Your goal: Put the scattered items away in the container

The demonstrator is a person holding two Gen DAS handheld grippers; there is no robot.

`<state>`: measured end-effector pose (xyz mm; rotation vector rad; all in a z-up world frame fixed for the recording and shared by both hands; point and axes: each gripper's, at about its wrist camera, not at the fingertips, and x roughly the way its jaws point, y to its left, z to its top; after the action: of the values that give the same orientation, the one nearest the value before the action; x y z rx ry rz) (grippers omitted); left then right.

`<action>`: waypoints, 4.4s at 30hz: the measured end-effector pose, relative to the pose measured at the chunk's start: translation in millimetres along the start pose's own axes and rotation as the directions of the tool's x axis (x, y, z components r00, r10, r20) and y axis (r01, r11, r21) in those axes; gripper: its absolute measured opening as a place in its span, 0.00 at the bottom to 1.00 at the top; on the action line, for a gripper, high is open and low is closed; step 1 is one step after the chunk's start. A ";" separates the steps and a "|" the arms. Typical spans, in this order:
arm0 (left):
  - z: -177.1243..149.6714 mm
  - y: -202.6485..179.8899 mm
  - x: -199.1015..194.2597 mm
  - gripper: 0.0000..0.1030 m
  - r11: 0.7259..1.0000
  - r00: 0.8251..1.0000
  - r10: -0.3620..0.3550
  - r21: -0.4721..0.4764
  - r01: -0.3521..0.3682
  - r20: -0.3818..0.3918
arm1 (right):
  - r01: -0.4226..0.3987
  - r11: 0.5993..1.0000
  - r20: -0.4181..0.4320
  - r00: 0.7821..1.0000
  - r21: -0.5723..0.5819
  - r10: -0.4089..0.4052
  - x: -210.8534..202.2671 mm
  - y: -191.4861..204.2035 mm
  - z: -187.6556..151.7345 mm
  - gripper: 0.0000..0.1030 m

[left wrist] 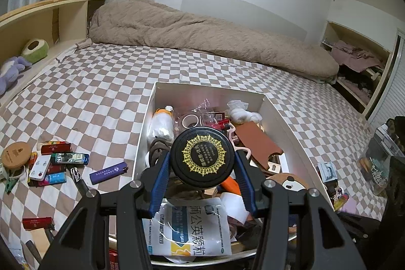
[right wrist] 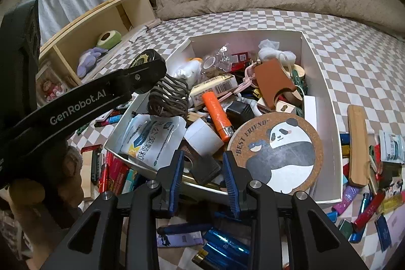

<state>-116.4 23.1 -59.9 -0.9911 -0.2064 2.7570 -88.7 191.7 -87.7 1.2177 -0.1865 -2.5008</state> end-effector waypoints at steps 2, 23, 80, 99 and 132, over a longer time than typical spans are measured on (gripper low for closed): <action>-0.1 0.4 1.1 0.49 1.000 1.000 0.001 0.000 -0.001 -0.002 | 0.015 1.000 0.011 1.000 0.003 -0.015 -2.5 -0.1 -1.0 0.70; -1.9 -27.1 32.6 0.49 0.991 0.992 -0.101 0.085 0.107 -0.082 | 0.019 0.999 0.049 0.999 0.043 -0.021 -24.2 -27.4 -7.2 0.70; -10.2 -1.8 -10.8 1.00 0.999 1.000 0.013 0.031 -0.013 -0.014 | 0.257 0.966 0.197 0.947 0.006 -0.253 -49.6 -35.7 -11.8 1.00; -5.5 -6.8 -72.7 1.00 0.991 0.996 0.058 0.117 -0.066 0.074 | 0.316 0.949 0.330 0.898 -0.020 -0.292 -97.1 -17.1 -1.9 1.00; 0.2 -7.2 -117.0 1.00 0.982 0.979 0.095 0.142 -0.122 0.182 | 0.350 0.935 0.415 0.860 -0.057 -0.297 -140.2 7.0 16.2 1.00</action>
<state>-27.3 2.3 13.3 -0.7442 0.0346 2.9079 -19.9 236.2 27.4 0.7162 0.0944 -2.9843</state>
